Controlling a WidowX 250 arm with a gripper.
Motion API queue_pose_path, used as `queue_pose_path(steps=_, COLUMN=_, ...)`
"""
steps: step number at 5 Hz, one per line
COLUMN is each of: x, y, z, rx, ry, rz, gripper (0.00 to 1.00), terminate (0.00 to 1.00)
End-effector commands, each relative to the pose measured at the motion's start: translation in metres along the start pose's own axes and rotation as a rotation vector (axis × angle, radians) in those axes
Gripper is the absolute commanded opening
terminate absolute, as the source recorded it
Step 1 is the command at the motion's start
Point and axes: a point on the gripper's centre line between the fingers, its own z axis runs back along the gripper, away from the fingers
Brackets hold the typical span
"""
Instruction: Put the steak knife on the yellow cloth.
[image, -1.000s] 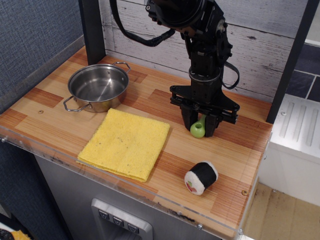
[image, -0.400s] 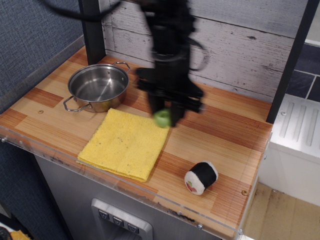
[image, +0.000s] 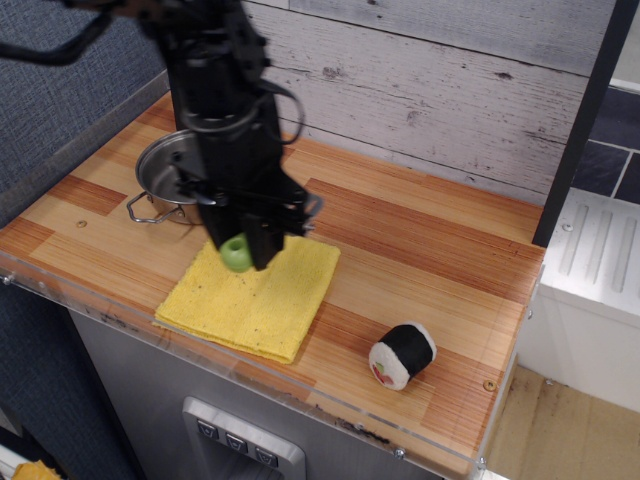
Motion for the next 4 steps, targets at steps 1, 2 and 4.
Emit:
queue_pose_path(steps=1, x=-0.008, y=0.01, z=-0.007, rx=-0.014, ry=0.034, rz=0.017, gripper=0.0, terminate=0.0)
queue_pose_path(steps=2, x=-0.004, y=0.006, z=-0.002, rx=-0.006, ry=0.056, rz=0.02, gripper=1.0, terminate=0.0)
queue_pose_path(steps=4, x=0.028, y=0.018, z=0.034, rx=-0.023, ry=-0.006, rz=0.004, gripper=1.0, terminate=0.0)
